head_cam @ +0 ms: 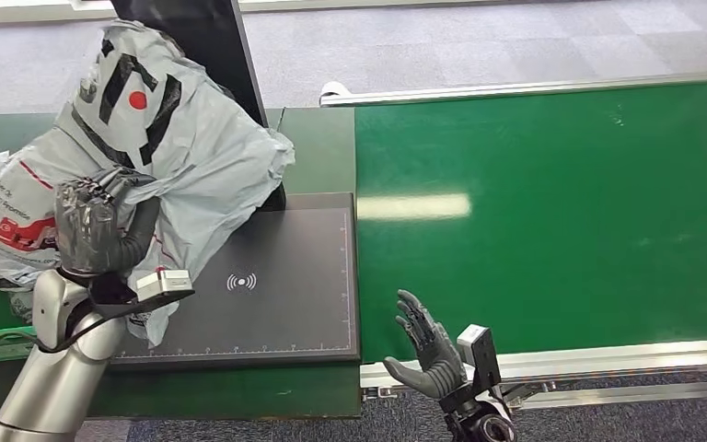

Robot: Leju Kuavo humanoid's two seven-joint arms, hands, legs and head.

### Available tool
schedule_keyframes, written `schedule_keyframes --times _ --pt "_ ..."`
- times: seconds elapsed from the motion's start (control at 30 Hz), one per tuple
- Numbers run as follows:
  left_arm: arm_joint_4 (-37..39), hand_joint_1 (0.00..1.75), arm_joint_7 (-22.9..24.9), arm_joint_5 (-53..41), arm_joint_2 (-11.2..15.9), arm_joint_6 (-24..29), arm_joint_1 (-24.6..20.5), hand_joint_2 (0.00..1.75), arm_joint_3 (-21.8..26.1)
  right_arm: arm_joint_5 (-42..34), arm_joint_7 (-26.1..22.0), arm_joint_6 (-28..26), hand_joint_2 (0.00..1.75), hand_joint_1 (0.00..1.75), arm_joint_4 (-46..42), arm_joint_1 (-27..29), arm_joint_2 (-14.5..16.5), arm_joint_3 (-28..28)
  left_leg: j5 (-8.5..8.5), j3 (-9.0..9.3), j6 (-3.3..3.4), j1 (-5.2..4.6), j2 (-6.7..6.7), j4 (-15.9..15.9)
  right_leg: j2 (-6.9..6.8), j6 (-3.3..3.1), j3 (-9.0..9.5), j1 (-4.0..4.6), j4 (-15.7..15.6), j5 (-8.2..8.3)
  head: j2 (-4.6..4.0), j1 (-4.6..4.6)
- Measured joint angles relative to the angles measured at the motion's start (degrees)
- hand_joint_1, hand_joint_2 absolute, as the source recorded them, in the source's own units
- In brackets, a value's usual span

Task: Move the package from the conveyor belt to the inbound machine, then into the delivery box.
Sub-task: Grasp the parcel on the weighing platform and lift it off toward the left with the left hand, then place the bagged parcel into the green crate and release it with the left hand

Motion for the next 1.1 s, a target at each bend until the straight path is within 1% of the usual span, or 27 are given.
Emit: schedule_keyframes --times 0.23,0.3,0.37,0.47,0.57,0.63,0.73,0.83,0.93,1.1 --pt "0.01 1.75 0.61 -1.92 0.5 0.56 -0.39 1.75 1.37 -0.04 0.15 -0.21 1.75 0.0 -0.47 0.07 0.02 -0.1 -0.01 -0.03 0.01 -0.03 0.0 0.01 0.0 0.01 -0.02 -0.02 0.0 0.0 0.0 0.01" --pt "0.45 1.75 2.73 -7.03 0.91 2.39 -1.11 1.75 2.02 -0.28 0.15 -0.45 1.75 0.0 -0.49 0.07 0.02 -0.14 -0.02 -0.05 0.01 -0.02 -0.01 0.01 0.0 0.01 -0.04 -0.02 0.0 0.0 0.0 0.01" --pt "2.59 1.75 5.57 -14.94 2.16 4.46 -3.16 1.75 3.26 -0.88 0.27 -0.66 1.75 0.0 -0.58 0.08 0.0 -0.37 -0.01 -0.04 0.0 -0.01 -0.01 0.01 0.0 0.0 -0.04 -0.01 0.0 0.0 0.0 0.01" --pt "9.59 1.75 7.57 -21.85 5.12 5.52 -7.56 1.75 5.95 -1.82 0.97 -0.98 1.75 0.0 -1.35 0.36 -0.03 -1.2 0.02 0.0 -0.03 0.05 0.01 0.0 0.02 -0.02 -0.03 0.04 0.02 0.02 0.0 0.01" --pt "19.28 1.75 7.67 -24.65 8.08 6.91 -11.25 1.75 8.62 -2.05 1.93 -1.21 1.75 0.0 -2.87 1.24 -0.02 -2.33 0.05 0.03 -0.07 0.1 0.06 -0.01 0.07 -0.04 -0.03 0.09 0.05 0.03 0.0 -0.01" --pt "25.21 1.75 7.48 -25.03 9.49 7.63 -12.77 1.75 10.44 -2.03 2.32 -1.27 1.75 0.0 -3.83 1.92 0.0 -3.09 0.05 0.02 -0.09 0.11 0.09 -0.01 0.1 -0.05 -0.05 0.1 0.07 0.02 0.0 -0.01" --pt "31.98 1.75 8.3 -26.56 10.96 7.83 -14.55 1.75 12.81 -1.99 2.47 -1.4 1.75 0.0 -4.91 2.63 0.0 -4.01 0.05 -0.04 -0.09 0.11 0.08 0.0 0.1 -0.05 -0.09 0.1 0.07 0.01 0.0 0.01" --pt "37.4 1.75 10.5 -30.4 12.03 7.89 -16.31 1.75 14.49 -1.97 2.49 -1.68 1.75 0.0 -5.84 3.21 0.03 -4.66 0.04 -0.08 -0.09 0.1 0.07 0.0 0.1 -0.05 -0.11 0.09 0.06 0.01 0.0 0.03" --pt "42.5 1.75 11.4 -32.12 13.03 8.22 -18.01 1.75 15.88 -1.87 2.55 -1.77 1.75 0.0 -6.51 3.94 0.19 -5.16 0.03 -0.1 -0.09 0.09 0.08 0.0 0.1 -0.04 -0.11 0.08 0.05 0.01 0.0 0.01" --pt "48.16 1.75 12.91 -33.6 15.07 8.51 -18.43 1.75 18.28 -1.57 2.56 -1.54 1.75 0.0 -6.67 4.57 0.37 -5.42 0.02 -0.11 -0.11 0.11 0.09 -0.02 0.11 -0.06 -0.13 0.1 0.05 0.0 0.0 0.01"
